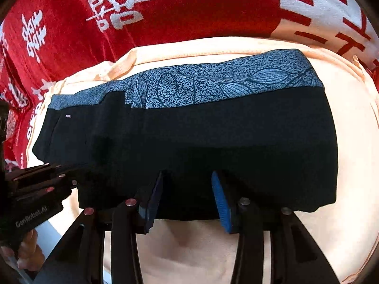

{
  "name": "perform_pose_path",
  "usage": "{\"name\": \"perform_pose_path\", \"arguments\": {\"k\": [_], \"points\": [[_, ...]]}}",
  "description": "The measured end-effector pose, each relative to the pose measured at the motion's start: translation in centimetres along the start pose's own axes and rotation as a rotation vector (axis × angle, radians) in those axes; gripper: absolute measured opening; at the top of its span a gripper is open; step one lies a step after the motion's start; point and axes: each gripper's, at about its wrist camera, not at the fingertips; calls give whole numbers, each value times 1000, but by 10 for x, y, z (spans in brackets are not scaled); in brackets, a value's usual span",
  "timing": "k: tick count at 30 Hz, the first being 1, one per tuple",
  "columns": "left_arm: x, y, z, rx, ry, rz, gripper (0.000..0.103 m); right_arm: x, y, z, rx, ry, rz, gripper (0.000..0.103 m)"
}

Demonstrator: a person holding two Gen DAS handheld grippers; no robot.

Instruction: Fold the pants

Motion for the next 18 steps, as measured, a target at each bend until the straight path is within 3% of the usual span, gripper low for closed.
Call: {"name": "perform_pose_path", "arguments": {"k": [1,2,3,6,11,14,18], "points": [[-1,2,-2,-12,-4,22,62,0,1,1,-4,3,-3,47],[-4,5,-4,-32,-17,41,72,-1,2,1,-7,6,-6,47],[-7,7,-6,-50,-32,55,76,-2,3,2,-10,10,-7,48],[-8,10,-9,-80,-17,93,76,-12,2,8,-4,-2,25,48],[-11,16,-20,-106,-9,151,76,-45,-14,33,16,-100,34,48],[-11,21,-25,-131,11,216,76,-34,-9,40,-9,-41,32,48],[-14,25,-31,-170,22,280,78,4,6,18,-31,80,4,50]]}}
Point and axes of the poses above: each gripper's, at about its wrist camera, not at the fingertips, and x roughly the way its jaws point, y to its left, z to its top, and after that the axes turned 14 degrees about z, right-handed
